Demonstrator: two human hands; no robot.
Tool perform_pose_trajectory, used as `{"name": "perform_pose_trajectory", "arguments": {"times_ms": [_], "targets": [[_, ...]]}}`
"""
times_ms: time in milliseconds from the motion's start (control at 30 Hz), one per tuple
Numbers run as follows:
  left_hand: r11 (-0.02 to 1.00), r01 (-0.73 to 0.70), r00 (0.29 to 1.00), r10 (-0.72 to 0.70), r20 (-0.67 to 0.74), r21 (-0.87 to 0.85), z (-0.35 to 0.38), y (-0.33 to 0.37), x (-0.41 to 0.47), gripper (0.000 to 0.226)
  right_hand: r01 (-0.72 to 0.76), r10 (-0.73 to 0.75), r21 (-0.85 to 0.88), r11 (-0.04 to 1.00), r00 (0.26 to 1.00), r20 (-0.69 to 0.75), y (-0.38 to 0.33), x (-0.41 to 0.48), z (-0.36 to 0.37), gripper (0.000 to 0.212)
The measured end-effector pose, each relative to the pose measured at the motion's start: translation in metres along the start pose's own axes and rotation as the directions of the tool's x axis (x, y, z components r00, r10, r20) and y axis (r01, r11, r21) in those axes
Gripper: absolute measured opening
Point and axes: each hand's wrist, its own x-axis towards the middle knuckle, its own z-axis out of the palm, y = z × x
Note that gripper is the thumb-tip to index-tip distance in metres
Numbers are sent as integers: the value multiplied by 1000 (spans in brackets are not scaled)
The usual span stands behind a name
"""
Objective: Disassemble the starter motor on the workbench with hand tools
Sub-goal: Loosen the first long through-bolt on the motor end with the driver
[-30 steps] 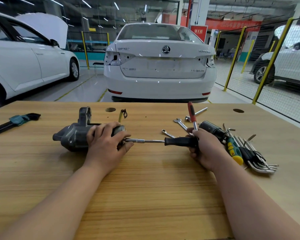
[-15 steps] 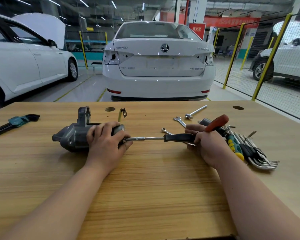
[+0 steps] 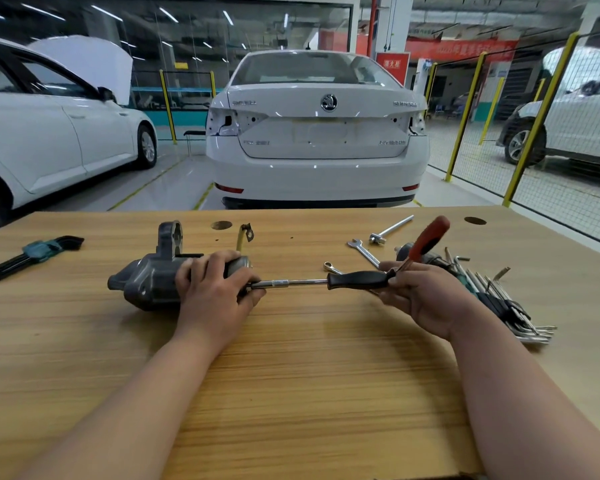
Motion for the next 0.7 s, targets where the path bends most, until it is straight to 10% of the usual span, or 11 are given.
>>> {"name": "perform_pose_trajectory", "arguments": {"times_ms": [467,700], "targets": [[999,0,1000,0,-9,-33,-1,-1,-1,16,26,-149,-522,853,969,-196,7,1,11,40],[1000,-14,1000,14,-12,9,3,-7,1,31,94,-199,-515,852,968,-152,10,4,7,28]]}}
